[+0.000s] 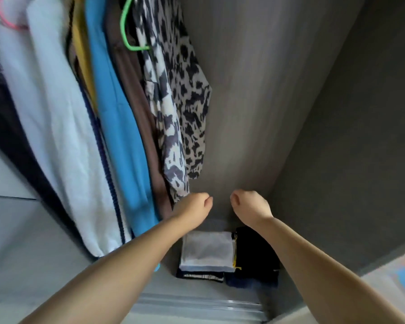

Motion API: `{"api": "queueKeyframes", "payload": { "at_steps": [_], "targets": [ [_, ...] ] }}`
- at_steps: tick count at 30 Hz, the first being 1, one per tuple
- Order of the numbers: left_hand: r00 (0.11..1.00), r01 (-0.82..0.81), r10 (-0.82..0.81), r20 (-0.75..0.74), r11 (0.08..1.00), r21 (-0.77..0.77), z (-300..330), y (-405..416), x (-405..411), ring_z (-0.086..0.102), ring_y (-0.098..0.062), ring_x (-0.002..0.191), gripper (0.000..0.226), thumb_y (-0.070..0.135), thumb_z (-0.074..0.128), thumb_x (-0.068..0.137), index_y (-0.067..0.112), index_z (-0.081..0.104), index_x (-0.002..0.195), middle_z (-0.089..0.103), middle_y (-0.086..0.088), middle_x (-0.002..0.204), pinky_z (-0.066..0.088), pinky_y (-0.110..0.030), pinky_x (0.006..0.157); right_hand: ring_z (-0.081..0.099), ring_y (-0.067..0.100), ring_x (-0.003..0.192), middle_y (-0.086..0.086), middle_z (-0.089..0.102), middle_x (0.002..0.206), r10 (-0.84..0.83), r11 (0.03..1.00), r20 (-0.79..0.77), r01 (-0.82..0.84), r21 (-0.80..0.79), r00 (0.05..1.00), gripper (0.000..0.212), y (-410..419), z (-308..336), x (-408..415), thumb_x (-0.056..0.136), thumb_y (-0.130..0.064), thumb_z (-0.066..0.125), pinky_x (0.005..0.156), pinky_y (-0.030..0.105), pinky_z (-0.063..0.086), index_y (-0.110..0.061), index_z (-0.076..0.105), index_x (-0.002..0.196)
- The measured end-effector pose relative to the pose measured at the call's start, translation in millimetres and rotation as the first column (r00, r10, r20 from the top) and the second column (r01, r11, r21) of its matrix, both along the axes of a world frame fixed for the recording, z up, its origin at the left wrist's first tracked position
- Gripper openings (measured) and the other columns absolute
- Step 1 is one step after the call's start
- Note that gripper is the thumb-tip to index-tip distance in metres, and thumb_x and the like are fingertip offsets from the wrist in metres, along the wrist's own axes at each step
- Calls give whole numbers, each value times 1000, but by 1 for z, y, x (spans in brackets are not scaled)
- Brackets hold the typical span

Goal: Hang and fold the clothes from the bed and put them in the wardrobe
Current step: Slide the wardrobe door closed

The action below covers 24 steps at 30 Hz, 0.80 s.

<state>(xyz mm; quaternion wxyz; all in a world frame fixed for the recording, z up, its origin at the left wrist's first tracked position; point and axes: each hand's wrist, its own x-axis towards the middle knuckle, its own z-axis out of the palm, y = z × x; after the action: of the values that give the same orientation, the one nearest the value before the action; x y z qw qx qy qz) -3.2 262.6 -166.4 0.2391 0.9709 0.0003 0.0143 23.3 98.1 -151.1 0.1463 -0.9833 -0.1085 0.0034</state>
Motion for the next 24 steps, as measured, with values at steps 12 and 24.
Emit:
{"api": "queueKeyframes", "payload": {
  "at_steps": [12, 24],
  "targets": [
    [960, -103, 100, 261, 995, 1, 126, 97, -96, 55, -28, 73, 27, 29, 39, 100, 17, 51, 79, 59, -8, 77, 33, -32, 58, 56, 32, 68, 7, 63, 74, 287, 931, 403, -352, 98, 869, 23, 141, 126, -66, 95, -21, 42, 55, 35, 40, -10, 59, 85],
    [492, -471, 646, 584, 761, -446, 190, 226, -130, 48, -25, 111, 34, 7, 52, 90, 6, 47, 124, 47, -10, 124, 46, -38, 84, 60, 24, 102, 6, 53, 131, 479, 654, 566, -703, 281, 671, 42, 310, 237, -82, 99, -29, 44, 77, 33, 48, -18, 39, 140]
  ]
}}
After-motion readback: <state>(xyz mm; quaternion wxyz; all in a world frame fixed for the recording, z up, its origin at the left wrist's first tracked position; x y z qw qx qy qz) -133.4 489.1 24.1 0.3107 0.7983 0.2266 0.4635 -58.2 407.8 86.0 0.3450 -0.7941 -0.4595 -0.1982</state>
